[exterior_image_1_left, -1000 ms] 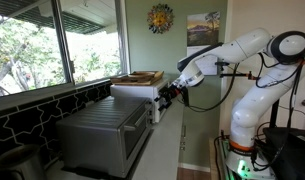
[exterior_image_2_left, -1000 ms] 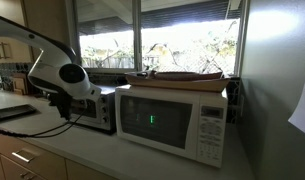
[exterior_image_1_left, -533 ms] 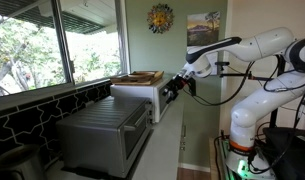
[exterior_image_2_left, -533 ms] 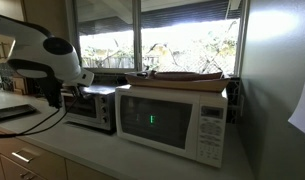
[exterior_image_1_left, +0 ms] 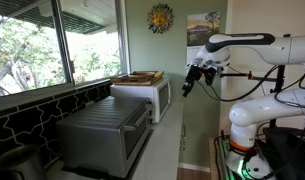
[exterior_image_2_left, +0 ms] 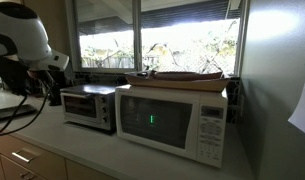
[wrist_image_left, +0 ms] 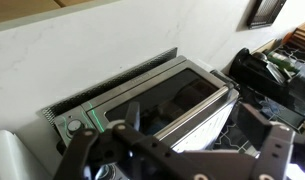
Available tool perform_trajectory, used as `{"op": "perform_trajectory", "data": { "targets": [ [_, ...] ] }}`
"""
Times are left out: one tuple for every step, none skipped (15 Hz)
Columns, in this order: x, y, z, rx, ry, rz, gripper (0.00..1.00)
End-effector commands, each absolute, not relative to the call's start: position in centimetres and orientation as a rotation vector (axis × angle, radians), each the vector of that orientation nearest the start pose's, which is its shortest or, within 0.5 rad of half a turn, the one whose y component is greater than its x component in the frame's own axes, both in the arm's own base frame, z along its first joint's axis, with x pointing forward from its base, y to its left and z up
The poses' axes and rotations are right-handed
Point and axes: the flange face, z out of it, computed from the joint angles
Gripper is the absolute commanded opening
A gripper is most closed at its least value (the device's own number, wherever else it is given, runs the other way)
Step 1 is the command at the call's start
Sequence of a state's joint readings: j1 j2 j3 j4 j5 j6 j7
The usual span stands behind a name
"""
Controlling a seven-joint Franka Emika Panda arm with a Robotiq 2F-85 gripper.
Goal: Open the toaster oven and put the blue bowl in the oven then close the oven door
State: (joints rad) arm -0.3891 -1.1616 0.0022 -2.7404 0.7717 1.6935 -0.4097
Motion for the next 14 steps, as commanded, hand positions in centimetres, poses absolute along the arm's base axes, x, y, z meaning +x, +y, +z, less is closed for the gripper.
{"op": "perform_trajectory", "data": {
  "targets": [
    [23.14, -2.42, 54.91, -2.431, 0.033, -0.529, 1.0],
    [23.07, -2.36, 55.15, -2.429, 0.031, -0.542, 1.0],
    [23.18, -2.28, 55.15, -2.425, 0.026, -0.541, 1.0],
    [23.34, -2.27, 55.06, -2.42, 0.023, -0.538, 1.0],
    [23.42, -2.25, 54.92, -2.418, 0.021, -0.534, 1.0],
    [23.49, -2.24, 54.86, -2.416, 0.019, -0.53, 1.0],
    [23.54, -2.24, 54.8, -2.415, 0.019, -0.527, 1.0],
    [23.56, -2.26, 54.79, -2.415, 0.02, -0.526, 1.0],
    [23.56, -2.26, 54.79, -2.415, 0.02, -0.526, 1.0],
    [23.56, -2.26, 54.78, -2.415, 0.02, -0.526, 1.0],
    [23.56, -2.26, 54.78, -2.415, 0.02, -0.526, 1.0],
    [23.56, -2.26, 54.78, -2.415, 0.02, -0.526, 1.0],
    [23.57, -2.27, 54.77, -2.415, 0.02, -0.526, 1.0],
    [23.57, -2.27, 54.77, -2.415, 0.02, -0.526, 1.0]
  ]
}}
